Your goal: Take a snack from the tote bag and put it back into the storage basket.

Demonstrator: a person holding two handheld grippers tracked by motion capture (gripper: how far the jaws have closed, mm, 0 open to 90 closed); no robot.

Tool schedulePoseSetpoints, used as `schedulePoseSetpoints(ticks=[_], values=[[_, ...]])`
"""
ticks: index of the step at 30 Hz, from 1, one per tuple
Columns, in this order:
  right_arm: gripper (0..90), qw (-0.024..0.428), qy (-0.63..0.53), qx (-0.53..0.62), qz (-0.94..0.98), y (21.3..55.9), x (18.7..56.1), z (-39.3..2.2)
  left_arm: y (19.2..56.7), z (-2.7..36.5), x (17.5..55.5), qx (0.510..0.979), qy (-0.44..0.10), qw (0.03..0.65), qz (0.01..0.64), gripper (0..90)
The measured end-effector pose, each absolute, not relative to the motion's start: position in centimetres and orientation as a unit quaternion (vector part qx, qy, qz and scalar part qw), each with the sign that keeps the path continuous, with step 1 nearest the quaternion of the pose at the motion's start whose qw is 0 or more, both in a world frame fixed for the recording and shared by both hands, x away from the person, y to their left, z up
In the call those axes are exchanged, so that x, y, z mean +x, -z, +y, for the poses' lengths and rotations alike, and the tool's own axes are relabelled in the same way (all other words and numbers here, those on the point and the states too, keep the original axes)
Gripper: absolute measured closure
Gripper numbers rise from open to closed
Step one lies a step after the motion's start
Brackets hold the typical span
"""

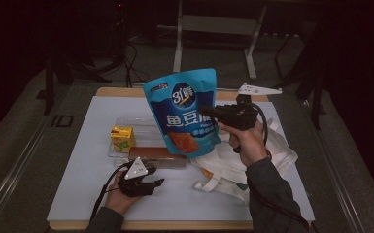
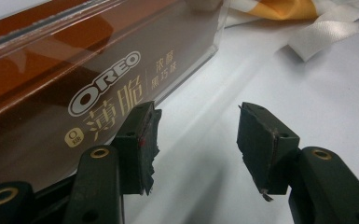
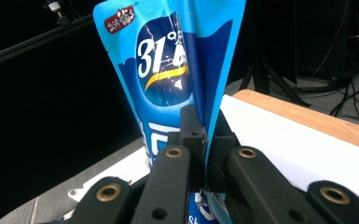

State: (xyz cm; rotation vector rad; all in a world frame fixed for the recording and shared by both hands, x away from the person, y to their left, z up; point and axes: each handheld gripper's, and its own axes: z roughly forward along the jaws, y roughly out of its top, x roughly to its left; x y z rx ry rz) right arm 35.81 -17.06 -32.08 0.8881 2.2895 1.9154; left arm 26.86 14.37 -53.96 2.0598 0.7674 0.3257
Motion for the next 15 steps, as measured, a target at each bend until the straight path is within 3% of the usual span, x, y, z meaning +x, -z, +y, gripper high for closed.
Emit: schedulePoseSetpoints(ticks=[15], values=[[89.0, 0.024, -0.607, 0.291, 0.739, 32.2, 37.5, -13.8, 54.0, 14.4, 26.9, 0.829, -0.126, 0.447, 0.311, 47.6]])
